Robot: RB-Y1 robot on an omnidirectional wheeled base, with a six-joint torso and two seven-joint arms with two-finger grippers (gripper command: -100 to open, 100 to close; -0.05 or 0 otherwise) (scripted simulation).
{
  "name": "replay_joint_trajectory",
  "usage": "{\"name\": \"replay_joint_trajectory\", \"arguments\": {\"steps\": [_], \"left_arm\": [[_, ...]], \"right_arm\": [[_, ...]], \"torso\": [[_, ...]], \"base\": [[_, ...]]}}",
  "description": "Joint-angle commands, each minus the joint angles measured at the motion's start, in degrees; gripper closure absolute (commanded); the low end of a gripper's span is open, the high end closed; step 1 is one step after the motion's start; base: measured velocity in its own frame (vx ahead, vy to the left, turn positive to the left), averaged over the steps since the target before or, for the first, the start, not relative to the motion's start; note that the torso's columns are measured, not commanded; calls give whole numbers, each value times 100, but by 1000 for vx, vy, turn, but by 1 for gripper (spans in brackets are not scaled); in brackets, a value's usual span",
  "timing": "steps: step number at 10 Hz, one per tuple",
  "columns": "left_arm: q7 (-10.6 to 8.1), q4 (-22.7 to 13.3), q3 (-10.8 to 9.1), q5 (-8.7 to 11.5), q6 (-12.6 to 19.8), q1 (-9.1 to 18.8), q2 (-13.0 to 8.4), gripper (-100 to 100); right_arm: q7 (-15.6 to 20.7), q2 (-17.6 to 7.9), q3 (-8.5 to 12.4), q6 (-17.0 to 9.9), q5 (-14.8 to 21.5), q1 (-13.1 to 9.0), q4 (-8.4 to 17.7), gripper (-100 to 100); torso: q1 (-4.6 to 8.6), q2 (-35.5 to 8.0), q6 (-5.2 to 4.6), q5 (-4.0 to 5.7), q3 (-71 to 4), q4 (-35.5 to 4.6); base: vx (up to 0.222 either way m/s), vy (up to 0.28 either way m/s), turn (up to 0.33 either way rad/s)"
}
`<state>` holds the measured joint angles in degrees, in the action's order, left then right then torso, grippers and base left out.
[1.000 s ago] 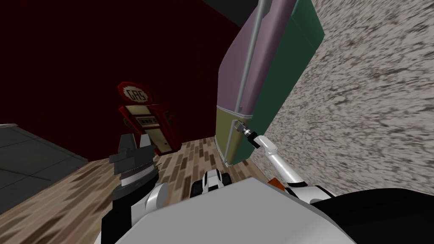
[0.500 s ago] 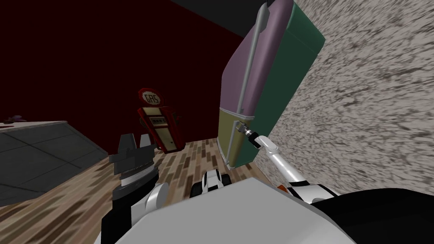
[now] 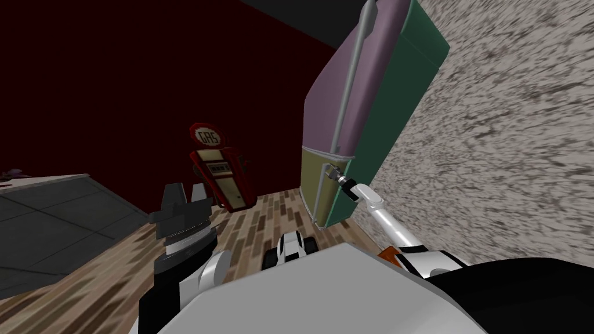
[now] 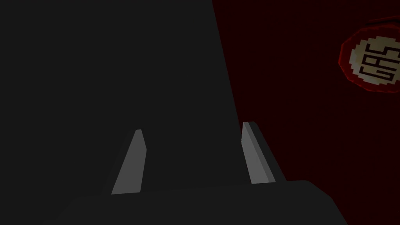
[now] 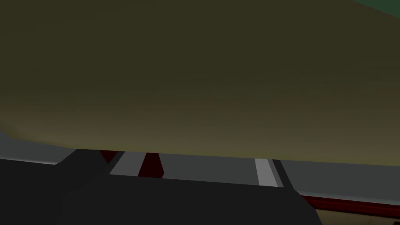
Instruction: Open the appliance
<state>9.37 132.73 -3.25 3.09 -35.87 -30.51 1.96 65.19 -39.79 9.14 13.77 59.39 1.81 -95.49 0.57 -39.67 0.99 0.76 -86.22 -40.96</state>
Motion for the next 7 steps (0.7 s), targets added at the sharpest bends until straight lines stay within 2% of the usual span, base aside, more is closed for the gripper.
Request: {"name": "replay_joint_trajectory", "arguments": {"steps": [1, 7], "left_arm": [[0, 0, 0, 0, 0, -1, 0, 0], [0, 0, 0, 0, 0, 0, 0, 0]], "right_arm": [[-14, 5, 6, -155, 18, 45, 109, 100], [82, -174, 208, -647, 134, 52, 302, 100]], "torso": [[-3, 1, -3, -9, -2, -4], [17, 12, 11, -19, -14, -7]], "base": [[63, 272, -58], [67, 314, -48]]}}
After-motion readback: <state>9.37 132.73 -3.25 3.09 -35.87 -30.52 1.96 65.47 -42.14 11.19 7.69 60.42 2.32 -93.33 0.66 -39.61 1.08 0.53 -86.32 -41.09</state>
